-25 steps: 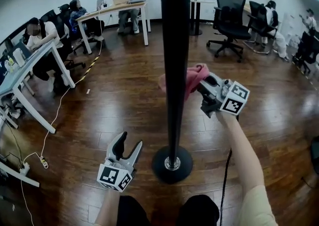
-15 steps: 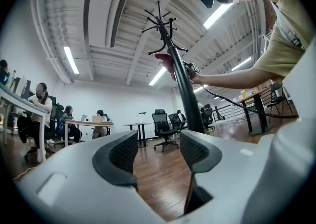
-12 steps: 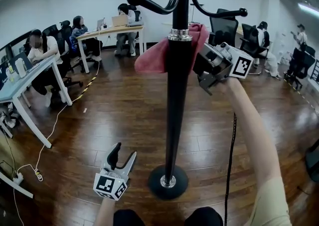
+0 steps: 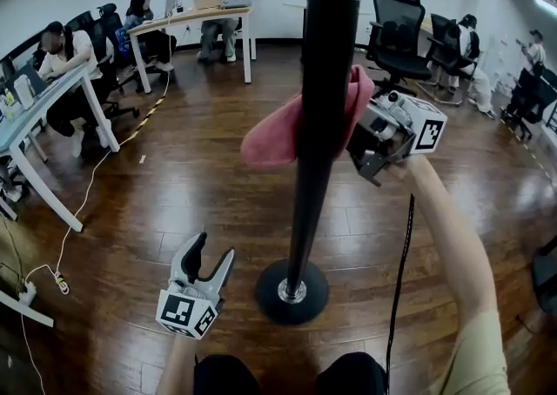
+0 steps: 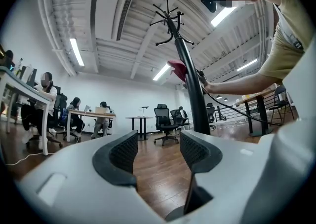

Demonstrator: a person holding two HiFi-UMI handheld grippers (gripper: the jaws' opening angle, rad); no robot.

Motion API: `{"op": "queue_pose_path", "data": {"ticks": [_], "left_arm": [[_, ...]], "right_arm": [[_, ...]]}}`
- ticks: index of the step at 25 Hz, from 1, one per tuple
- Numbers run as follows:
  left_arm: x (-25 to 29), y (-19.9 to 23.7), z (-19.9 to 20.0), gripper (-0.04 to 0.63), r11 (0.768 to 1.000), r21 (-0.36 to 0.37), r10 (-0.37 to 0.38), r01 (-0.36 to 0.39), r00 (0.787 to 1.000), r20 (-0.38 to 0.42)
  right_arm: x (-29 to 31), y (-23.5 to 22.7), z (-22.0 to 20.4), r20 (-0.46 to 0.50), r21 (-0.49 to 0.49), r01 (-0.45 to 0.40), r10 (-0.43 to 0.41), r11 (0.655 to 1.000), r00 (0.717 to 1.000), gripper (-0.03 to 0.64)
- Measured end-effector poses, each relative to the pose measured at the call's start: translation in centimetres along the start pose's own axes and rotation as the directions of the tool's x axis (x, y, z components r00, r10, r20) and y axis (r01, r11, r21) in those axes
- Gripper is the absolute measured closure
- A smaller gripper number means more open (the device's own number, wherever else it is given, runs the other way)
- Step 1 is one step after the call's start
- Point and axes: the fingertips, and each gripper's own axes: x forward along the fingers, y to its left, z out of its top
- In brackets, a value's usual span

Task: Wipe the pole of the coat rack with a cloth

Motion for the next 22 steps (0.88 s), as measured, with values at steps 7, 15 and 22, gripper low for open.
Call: {"op": "queue_pose_path", "data": {"ticks": [7, 15, 22], "left_arm": [[0.1, -0.2, -3.5, 0.35, 1.0, -0.031, 0.006, -0.007, 0.999, -0.05], [0.2, -2.0, -7.5, 0.348, 0.999, -0.023, -0.047, 0.045, 0.995, -0.091], [-0.8, -2.0, -11.6, 0.345, 0.998, -0.035, -0.055, 0.05, 0.986, -0.156]], "right_arm": [[-7.2, -0.7, -13.3, 0.05, 0.18, 0.061, -0.072, 0.982, 0.996, 0.58], [-15.9, -2.5, -30.5, -0.067, 0.315, 0.237, -0.228, 0.919, 0.971, 0.58], [-23.0, -3.3, -44.1, -0.158, 0.421, 0.414, -0.384, 0.807, 0.91, 0.58]]}}
